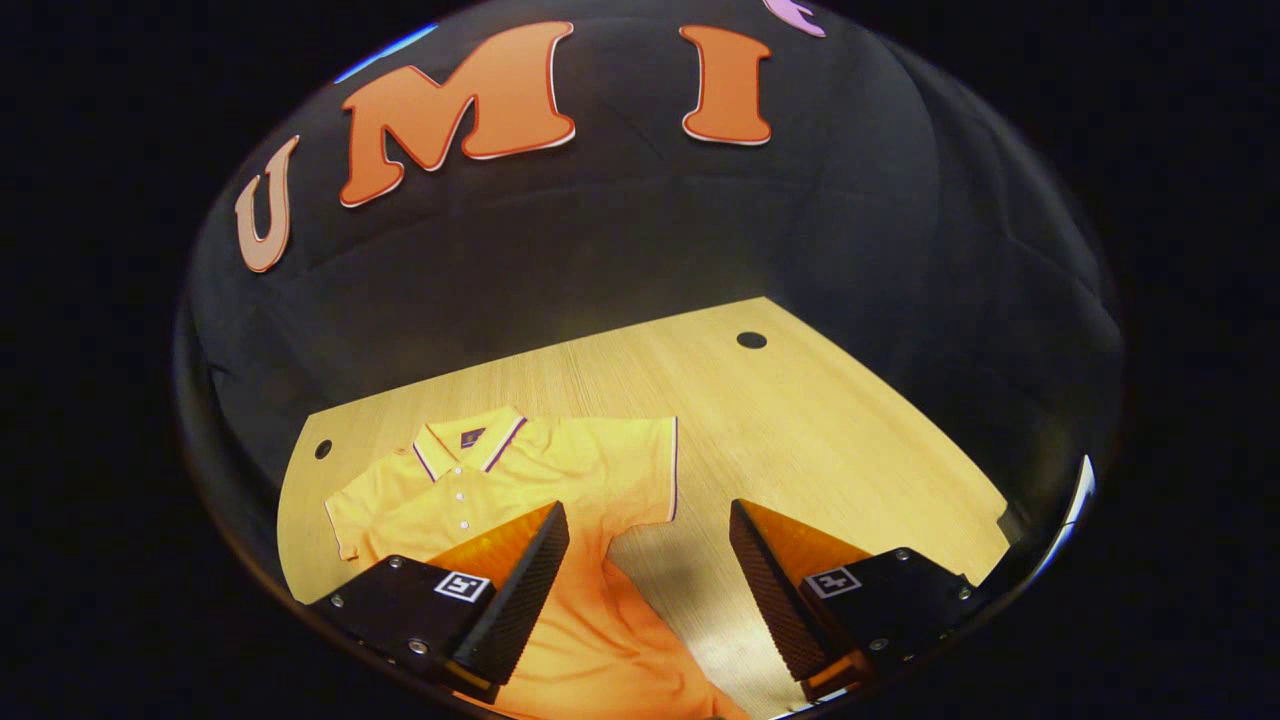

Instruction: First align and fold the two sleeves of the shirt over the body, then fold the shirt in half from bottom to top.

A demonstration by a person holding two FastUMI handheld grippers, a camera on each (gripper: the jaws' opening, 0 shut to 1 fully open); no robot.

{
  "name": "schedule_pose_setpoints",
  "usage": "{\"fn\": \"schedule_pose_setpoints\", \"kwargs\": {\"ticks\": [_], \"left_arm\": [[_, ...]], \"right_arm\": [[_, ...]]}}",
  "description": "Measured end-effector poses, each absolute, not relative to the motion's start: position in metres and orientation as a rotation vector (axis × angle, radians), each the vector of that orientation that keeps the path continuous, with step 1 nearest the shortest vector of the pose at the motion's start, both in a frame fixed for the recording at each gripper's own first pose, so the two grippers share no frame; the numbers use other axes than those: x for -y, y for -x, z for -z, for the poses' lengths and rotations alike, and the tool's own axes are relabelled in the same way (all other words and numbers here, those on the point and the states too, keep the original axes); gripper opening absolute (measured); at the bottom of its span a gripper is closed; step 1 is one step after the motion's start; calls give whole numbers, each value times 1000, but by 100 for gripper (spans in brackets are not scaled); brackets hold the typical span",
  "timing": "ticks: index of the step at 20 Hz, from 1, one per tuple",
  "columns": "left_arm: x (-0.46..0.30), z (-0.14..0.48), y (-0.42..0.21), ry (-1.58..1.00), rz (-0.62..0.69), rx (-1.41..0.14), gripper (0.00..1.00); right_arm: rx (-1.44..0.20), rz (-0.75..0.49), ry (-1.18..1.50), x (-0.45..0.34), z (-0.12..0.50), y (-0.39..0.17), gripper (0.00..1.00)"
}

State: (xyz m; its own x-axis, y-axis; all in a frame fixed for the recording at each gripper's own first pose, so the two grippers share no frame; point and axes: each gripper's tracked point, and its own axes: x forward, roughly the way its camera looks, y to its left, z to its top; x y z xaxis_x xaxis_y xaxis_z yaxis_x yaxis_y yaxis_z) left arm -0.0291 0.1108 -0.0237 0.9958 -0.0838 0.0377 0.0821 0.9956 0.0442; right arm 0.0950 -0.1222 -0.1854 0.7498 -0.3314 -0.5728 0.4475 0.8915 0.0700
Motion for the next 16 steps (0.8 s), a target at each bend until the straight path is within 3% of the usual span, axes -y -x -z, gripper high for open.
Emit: {"fn": "schedule_pose_setpoints", "kwargs": {"ticks": [7,16], "left_arm": [[-123,30,40,-69,-106,19,99],[-95,60,59,-71,-156,-94,99]], "right_arm": [[-788,347,-235,141,237,-131,98],[-992,231,-256,157,274,-186,96]]}}
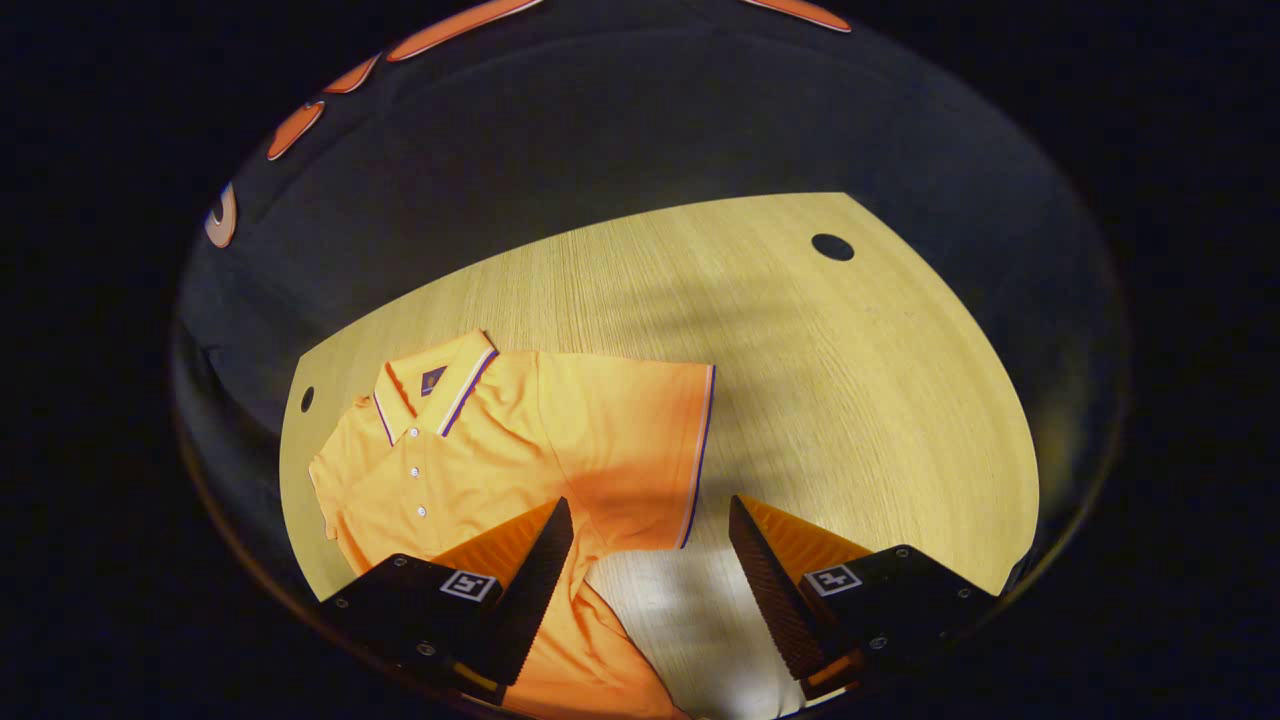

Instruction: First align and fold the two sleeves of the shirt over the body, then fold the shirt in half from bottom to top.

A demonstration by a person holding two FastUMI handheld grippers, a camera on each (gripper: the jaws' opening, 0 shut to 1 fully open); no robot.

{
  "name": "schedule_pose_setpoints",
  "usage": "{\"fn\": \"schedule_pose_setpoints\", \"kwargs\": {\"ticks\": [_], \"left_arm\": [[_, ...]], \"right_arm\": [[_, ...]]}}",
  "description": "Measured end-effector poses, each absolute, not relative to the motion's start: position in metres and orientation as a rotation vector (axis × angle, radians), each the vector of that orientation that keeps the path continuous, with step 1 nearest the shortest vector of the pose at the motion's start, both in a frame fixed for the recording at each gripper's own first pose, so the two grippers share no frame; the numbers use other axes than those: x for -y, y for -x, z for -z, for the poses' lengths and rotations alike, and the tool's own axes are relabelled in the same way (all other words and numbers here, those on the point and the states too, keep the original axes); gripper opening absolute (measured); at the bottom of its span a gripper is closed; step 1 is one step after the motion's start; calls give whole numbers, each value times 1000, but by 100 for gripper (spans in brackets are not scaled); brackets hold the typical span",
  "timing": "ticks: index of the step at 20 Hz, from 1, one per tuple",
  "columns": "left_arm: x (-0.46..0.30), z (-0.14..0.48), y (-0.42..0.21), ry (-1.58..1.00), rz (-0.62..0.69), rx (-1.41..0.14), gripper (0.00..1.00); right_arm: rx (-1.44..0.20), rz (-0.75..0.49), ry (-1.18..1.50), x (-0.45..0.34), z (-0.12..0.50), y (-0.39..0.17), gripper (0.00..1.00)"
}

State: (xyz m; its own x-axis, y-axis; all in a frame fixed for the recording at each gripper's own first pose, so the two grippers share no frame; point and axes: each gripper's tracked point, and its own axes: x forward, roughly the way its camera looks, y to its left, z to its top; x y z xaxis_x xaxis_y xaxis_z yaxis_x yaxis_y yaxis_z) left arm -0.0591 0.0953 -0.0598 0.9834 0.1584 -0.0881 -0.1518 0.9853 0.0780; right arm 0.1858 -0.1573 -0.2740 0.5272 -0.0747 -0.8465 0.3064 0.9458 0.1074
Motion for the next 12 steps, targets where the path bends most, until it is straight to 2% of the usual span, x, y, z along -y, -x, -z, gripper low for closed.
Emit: {"fn": "schedule_pose_setpoints", "kwargs": {"ticks": [3,4,5,8,12], "left_arm": [[-96,63,65,-73,-200,-115,99],[-96,63,67,-69,-212,-119,99],[-94,65,69,-70,-219,-129,99],[-94,68,74,-81,-247,-148,99],[-95,65,77,-98,-274,-162,99]], "right_arm": [[-1063,213,-274,160,291,-198,95],[-1077,214,-270,161,296,-202,84],[-1086,207,-263,162,299,-206,92],[-1115,198,-228,169,307,-219,88],[-1187,247,-157,182,331,-224,88]]}}
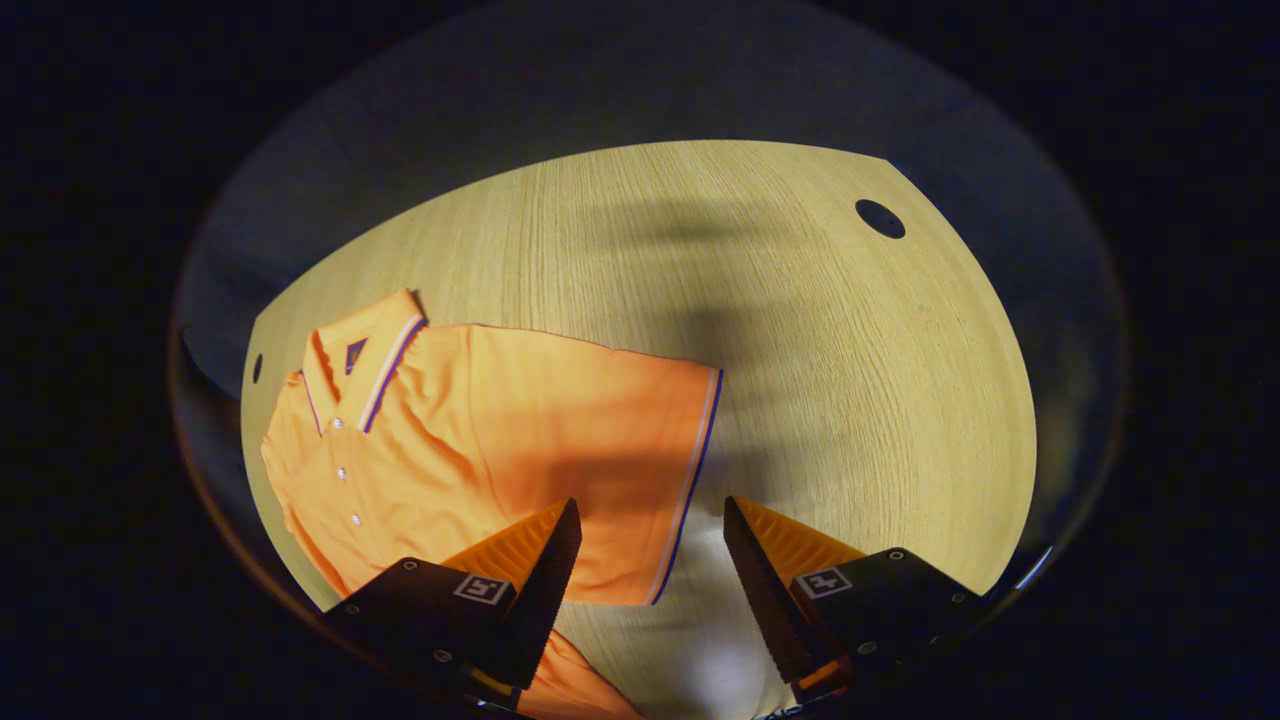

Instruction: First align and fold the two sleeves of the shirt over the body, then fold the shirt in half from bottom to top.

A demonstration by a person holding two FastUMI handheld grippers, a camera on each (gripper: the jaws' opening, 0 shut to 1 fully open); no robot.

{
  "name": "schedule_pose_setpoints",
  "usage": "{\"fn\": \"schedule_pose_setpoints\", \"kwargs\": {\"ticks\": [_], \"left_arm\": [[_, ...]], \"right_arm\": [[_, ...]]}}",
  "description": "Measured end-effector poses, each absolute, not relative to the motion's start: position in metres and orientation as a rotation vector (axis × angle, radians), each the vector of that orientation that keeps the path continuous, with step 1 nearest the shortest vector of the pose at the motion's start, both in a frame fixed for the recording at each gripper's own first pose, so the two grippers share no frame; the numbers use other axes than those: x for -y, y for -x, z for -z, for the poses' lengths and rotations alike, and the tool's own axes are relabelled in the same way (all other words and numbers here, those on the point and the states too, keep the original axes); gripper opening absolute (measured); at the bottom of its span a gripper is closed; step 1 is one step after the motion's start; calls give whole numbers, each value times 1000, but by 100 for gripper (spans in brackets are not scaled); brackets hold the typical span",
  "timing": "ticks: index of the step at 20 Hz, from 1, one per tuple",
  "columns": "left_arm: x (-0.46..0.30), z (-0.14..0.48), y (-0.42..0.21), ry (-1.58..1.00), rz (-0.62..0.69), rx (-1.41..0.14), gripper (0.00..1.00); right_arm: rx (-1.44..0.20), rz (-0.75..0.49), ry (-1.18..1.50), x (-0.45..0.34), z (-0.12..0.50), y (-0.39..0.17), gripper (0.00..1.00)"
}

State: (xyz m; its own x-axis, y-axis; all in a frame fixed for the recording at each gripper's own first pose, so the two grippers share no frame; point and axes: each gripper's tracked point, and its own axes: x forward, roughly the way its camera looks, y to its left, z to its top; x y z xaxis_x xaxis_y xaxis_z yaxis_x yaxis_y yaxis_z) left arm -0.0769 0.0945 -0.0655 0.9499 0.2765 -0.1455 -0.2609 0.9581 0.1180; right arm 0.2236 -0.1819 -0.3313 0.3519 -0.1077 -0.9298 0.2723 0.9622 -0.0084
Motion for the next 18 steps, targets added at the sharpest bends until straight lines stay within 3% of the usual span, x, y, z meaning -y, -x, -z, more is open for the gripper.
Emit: {"fn": "schedule_pose_setpoints", "kwargs": {"ticks": [1,5,7,8,11,12,13,18], "left_arm": [[-92,67,80,-106,-274,-168,99],[-91,70,80,-113,-283,-189,99],[-88,74,75,-109,-281,-199,99],[-86,75,72,-111,-276,-201,99],[-71,75,62,-125,-236,-200,99],[-67,74,59,-130,-222,-198,99],[-64,74,56,-136,-212,-197,99],[-62,80,49,-129,-190,-223,99]], "right_arm": [[-1205,252,-155,181,337,-224,78],[-1248,224,-123,180,340,-226,65],[-1245,224,-135,184,340,-227,54],[-1239,229,-147,186,338,-225,34],[-1204,196,-183,188,337,-228,8],[-1200,192,-223,186,336,-227,13],[-1203,197,-243,182,340,-226,4],[-1125,123,-232,159,305,-242,4]]}}
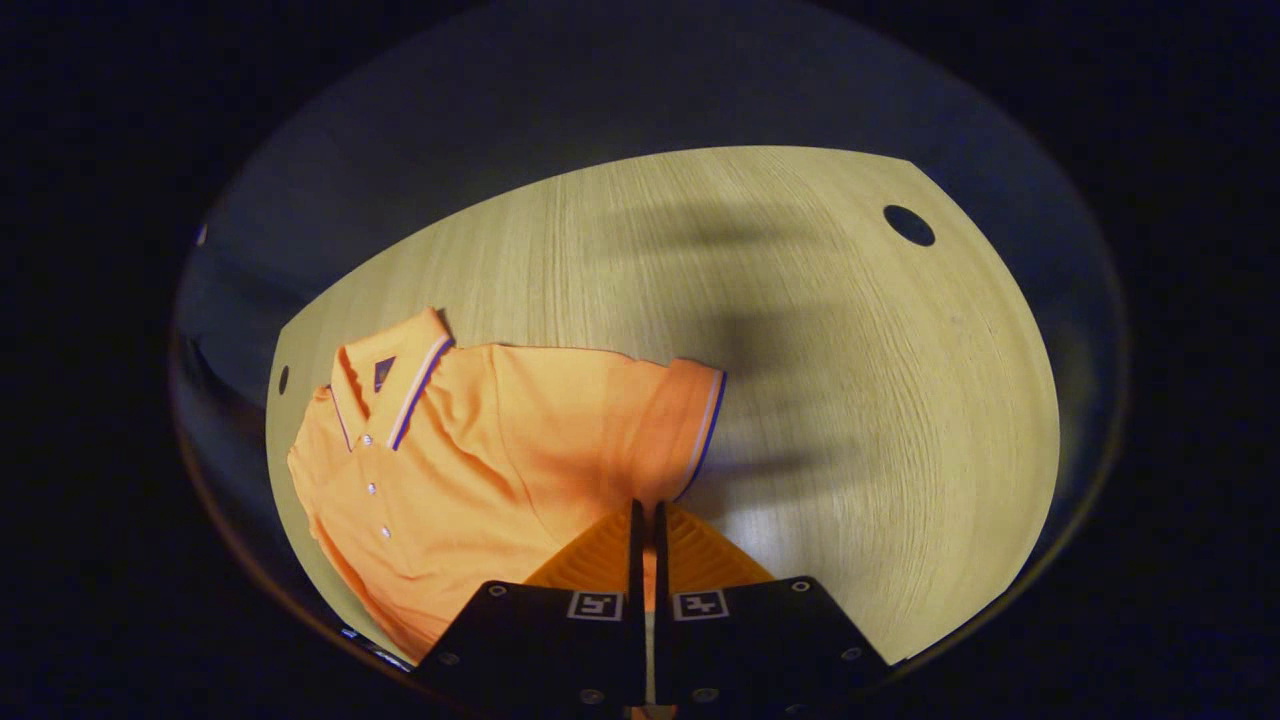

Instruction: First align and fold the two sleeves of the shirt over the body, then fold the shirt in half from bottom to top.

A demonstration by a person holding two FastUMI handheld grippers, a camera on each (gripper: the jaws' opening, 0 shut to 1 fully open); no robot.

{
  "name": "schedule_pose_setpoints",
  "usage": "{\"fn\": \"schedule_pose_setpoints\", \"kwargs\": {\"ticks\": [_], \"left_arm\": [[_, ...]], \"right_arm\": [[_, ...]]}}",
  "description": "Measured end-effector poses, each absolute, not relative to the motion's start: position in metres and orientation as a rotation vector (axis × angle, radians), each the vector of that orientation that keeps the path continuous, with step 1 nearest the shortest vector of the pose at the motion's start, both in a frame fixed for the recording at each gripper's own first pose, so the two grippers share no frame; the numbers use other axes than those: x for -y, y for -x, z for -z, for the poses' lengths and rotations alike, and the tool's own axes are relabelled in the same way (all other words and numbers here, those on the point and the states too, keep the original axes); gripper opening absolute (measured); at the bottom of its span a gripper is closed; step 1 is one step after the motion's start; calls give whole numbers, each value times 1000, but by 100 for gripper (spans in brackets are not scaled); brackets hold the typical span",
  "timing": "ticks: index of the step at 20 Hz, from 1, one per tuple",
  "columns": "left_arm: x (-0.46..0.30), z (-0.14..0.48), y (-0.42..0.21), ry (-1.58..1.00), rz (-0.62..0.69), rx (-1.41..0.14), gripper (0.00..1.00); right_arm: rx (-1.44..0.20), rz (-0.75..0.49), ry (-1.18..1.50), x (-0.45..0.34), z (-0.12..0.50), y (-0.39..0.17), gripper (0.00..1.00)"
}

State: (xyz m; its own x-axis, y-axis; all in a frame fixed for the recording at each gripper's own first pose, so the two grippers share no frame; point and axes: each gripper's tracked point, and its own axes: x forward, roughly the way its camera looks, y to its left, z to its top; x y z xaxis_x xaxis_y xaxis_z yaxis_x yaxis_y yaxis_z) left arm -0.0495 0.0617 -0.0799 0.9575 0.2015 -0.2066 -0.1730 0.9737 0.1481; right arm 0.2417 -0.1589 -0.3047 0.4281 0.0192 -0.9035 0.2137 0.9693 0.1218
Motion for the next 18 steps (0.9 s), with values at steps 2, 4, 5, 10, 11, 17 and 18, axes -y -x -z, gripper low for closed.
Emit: {"fn": "schedule_pose_setpoints", "kwargs": {"ticks": [2,4,5,10,11,17,18], "left_arm": [[-65,82,48,-135,-197,-227,99],[-66,82,51,-134,-200,-228,99],[-66,85,51,-132,-202,-233,99],[-74,89,56,-131,-223,-253,99],[-75,92,57,-132,-229,-256,99],[-83,102,63,-124,-262,-291,99],[-86,102,64,-124,-271,-293,99]], "right_arm": [[-1090,119,-172,155,295,-250,4],[-1074,82,-146,137,282,-254,4],[-1068,64,-142,128,276,-254,4],[-1058,5,-116,85,267,-264,4],[-1057,-4,-126,76,264,-266,4],[-978,-199,-383,4,220,-283,23],[-957,-194,-367,9,215,-285,29]]}}
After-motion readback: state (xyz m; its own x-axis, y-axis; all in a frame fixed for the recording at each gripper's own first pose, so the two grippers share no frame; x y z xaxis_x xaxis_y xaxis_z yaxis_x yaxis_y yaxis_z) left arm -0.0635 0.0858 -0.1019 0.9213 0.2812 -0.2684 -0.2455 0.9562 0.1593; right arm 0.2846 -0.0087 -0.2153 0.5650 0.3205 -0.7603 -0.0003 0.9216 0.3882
